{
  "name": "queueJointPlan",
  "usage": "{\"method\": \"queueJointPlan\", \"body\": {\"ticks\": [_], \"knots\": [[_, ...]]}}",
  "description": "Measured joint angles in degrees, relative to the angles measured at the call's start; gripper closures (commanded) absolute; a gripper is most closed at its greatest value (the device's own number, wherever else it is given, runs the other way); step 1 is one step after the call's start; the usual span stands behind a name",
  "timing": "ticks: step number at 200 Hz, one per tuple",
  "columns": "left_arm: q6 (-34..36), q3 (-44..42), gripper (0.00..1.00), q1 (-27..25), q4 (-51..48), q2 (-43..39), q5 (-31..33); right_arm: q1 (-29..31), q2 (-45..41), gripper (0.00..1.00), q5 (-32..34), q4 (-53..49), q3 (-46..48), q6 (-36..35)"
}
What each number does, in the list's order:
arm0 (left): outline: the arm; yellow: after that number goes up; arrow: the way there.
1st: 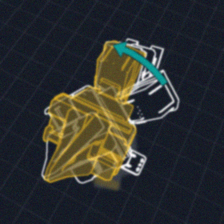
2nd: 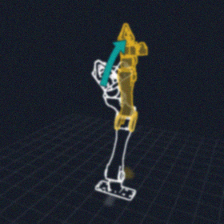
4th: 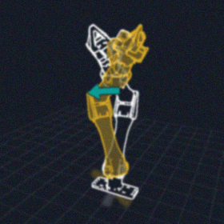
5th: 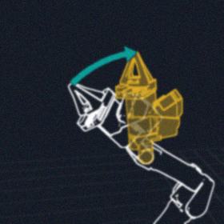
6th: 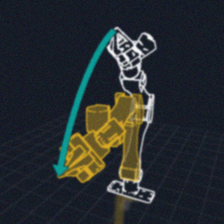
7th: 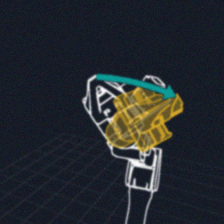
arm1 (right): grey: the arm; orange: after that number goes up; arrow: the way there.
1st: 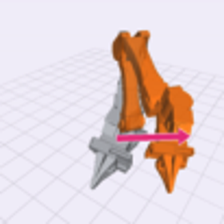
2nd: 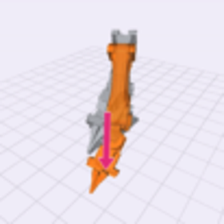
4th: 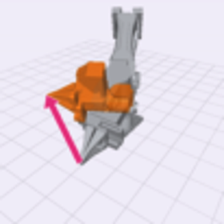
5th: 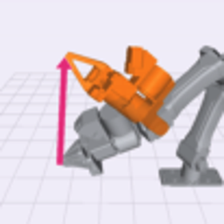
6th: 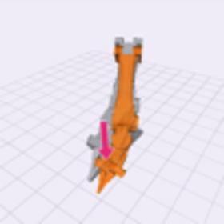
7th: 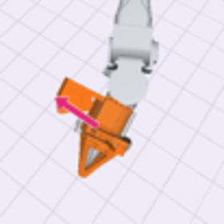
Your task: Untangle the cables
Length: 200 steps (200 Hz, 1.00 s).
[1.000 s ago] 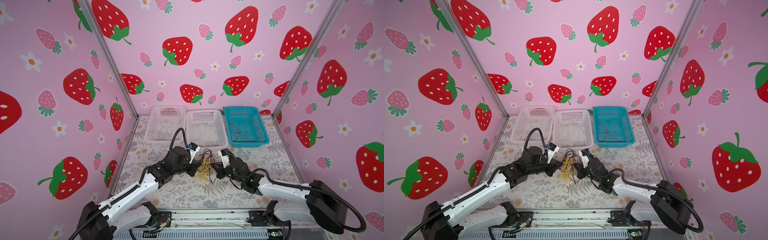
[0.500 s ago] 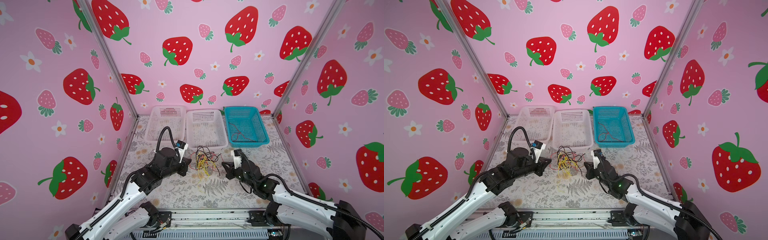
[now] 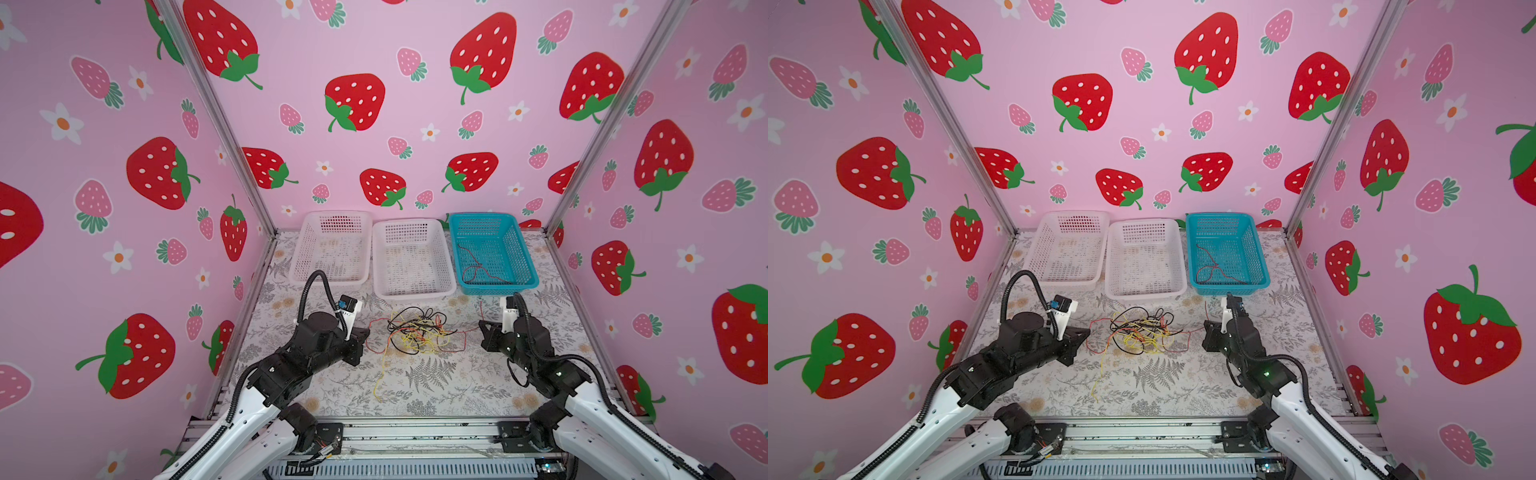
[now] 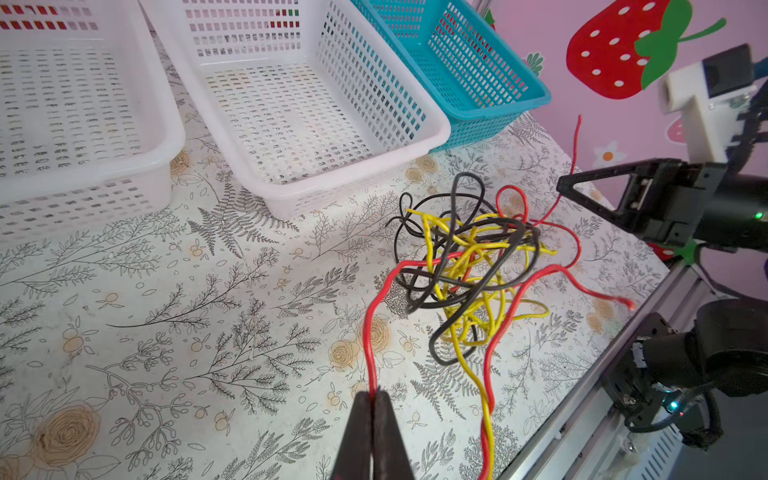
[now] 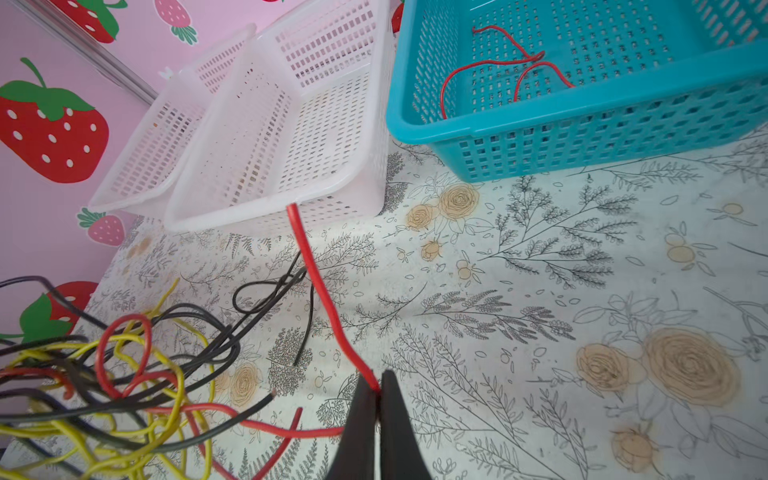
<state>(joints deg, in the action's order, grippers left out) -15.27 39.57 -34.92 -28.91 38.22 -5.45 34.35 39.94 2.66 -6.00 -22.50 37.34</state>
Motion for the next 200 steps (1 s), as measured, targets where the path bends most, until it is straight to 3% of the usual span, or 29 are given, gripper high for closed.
{"method": "queueJointPlan", "body": {"ticks": [14,49,86,120,165,200], "knots": [[0.0,-0.37,1.0,0.04,0.35,-0.04,-0.39,-0.76,0.11,0.99,-2.82,0.11,0.0,-0.76],[0.0,-0.44,1.0,0.59,0.55,1.42,-1.75,-1.09,4.0,0.76,-11.93,1.18,-0.04,-4.48],[-0.02,-0.46,1.0,0.81,0.55,2.8,-4.63,4.48,2.71,0.55,-15.02,3.93,-1.16,-7.89],[-0.04,-0.59,1.0,0.81,0.74,2.78,-6.78,11.23,5.7,0.5,-16.31,9.9,-5.09,-10.49],[-0.04,-0.7,1.0,0.81,0.9,2.75,-8.35,23.76,19.98,0.49,-13.77,15.41,-11.41,-13.68],[-0.02,-0.76,1.0,0.81,1.05,2.71,-8.52,28.94,29.14,0.52,-11.8,19.17,-14.82,-11.23]]}}
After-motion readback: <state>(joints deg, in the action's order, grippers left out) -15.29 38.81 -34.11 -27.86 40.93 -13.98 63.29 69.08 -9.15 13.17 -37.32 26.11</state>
